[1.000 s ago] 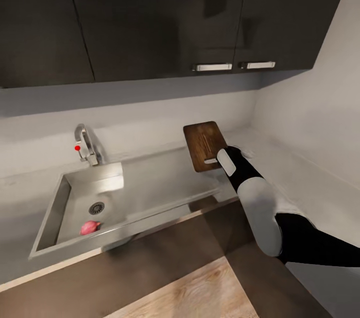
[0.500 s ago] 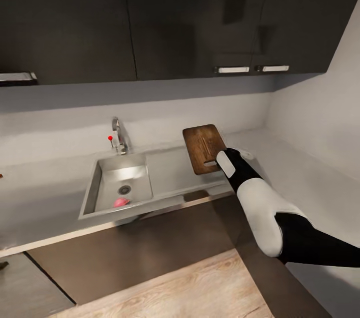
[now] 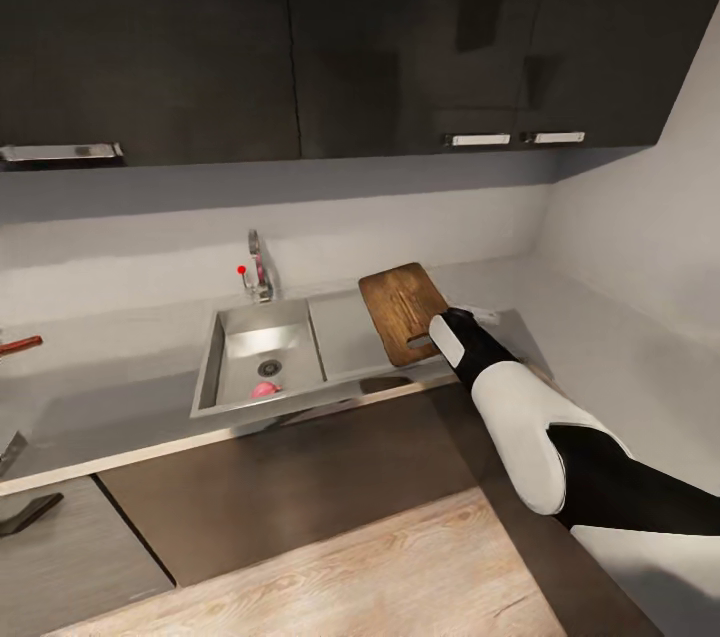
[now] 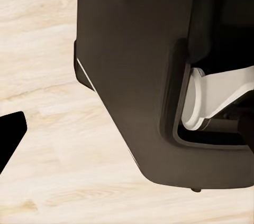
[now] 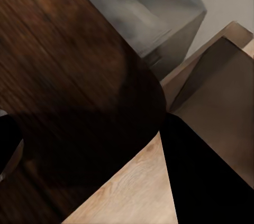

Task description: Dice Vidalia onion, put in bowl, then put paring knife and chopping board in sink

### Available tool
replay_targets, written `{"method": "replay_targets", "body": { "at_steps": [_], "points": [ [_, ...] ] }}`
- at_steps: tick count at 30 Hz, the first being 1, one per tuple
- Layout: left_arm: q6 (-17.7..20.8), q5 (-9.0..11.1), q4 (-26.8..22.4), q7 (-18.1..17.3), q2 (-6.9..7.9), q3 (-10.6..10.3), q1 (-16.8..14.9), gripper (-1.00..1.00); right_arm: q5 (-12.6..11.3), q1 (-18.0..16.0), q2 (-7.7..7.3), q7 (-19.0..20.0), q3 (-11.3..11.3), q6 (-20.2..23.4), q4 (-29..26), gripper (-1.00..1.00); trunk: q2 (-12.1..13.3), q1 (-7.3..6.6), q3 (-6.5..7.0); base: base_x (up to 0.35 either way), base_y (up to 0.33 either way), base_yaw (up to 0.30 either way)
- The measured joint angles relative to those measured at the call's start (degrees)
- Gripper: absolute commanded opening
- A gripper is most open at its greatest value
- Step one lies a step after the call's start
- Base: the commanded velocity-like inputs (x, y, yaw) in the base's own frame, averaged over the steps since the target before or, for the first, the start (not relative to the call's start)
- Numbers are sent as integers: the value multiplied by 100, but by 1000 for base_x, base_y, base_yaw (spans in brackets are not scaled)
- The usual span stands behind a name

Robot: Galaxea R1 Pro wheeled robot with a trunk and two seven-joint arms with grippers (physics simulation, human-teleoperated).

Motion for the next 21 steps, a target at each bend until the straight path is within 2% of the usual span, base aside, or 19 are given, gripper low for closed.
{"method": "replay_targets", "body": {
  "at_steps": [21],
  "points": [
    [-1, 0, -2, 0, 0, 1, 0, 100, 12, 2, -1, 145, 12, 20, 149, -100, 1, 0, -1, -1, 227, 0]
  ]
}}
